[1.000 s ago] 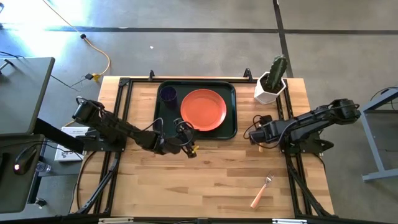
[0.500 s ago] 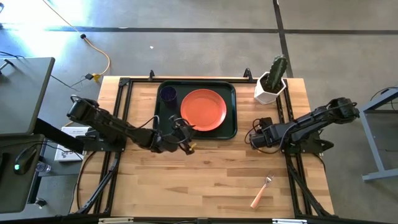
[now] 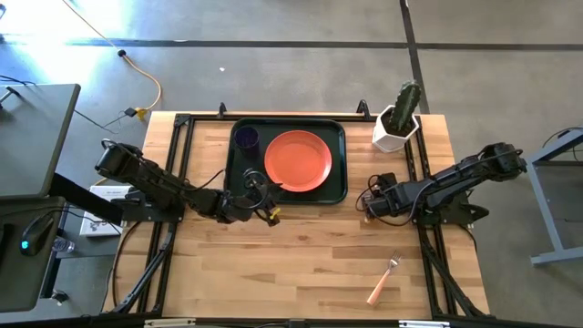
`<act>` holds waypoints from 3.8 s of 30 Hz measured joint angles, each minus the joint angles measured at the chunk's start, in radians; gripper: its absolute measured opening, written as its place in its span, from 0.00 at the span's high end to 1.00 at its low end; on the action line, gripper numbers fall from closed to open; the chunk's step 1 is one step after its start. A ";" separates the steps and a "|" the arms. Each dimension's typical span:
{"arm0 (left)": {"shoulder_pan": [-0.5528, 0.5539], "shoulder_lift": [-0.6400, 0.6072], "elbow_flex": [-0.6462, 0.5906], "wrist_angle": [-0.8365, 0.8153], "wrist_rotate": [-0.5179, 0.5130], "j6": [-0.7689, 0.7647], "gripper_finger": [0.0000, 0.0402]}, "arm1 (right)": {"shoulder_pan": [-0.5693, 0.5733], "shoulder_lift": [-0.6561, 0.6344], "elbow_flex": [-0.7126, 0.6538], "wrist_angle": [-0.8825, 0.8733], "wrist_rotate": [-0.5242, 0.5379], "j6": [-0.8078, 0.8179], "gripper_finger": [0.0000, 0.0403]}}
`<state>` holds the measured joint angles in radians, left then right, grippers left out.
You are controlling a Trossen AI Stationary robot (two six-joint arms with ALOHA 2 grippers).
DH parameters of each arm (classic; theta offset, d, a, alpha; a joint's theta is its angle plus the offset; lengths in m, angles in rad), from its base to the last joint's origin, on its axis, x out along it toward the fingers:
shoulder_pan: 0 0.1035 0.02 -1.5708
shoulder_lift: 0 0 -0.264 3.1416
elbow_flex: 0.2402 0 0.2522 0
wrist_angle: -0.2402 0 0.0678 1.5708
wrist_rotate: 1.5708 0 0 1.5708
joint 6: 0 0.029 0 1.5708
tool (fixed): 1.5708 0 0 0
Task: Pick and place plate/cup/fork/spoon on tray
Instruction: Put the spoon into the left side of the serving tray
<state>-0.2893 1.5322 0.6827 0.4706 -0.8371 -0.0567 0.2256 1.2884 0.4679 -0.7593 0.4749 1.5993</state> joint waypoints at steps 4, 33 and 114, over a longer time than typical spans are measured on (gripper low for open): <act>0.001 0.000 0.000 0.008 0.000 0.006 0.80 | 0.002 0.000 0.000 0.124 -0.013 -0.040 0.74; 0.001 0.000 0.000 0.005 0.022 0.006 0.80 | 0.078 0.000 0.000 0.407 -0.067 -0.351 0.74; 0.063 0.001 0.000 -0.006 0.309 -0.073 0.80 | 0.010 -0.002 0.140 0.275 -0.020 -0.706 0.74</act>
<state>-0.2268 1.5333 0.6830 0.4648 -0.5277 -0.1296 0.2352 1.2869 0.6083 -0.4848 0.4545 0.8928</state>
